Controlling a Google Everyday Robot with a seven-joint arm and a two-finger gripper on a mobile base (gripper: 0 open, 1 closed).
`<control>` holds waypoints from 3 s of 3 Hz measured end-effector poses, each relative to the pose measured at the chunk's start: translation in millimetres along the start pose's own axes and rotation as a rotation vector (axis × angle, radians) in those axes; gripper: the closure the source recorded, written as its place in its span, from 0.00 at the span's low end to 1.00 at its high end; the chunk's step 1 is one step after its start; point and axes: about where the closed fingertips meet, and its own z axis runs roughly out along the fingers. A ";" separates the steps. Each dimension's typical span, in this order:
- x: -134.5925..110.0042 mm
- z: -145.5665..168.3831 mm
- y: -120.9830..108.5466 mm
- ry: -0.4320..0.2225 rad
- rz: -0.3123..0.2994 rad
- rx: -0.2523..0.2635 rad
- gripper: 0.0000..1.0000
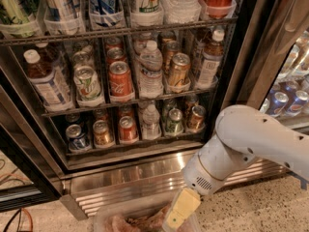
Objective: Pick coke can from bottom shelf of fridge
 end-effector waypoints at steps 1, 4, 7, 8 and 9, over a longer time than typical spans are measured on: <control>5.3 38.0 4.7 -0.028 0.105 -0.017 0.00; 11.6 78.4 -32.1 -0.088 0.352 0.114 0.00; -18.3 105.1 -82.3 -0.206 0.394 0.366 0.00; -27.7 94.3 -102.9 -0.259 0.457 0.420 0.00; -30.0 93.2 -106.3 -0.272 0.502 0.422 0.00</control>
Offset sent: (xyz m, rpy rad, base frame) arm 0.0259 0.0138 -0.0990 -0.0763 0.0171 -0.5356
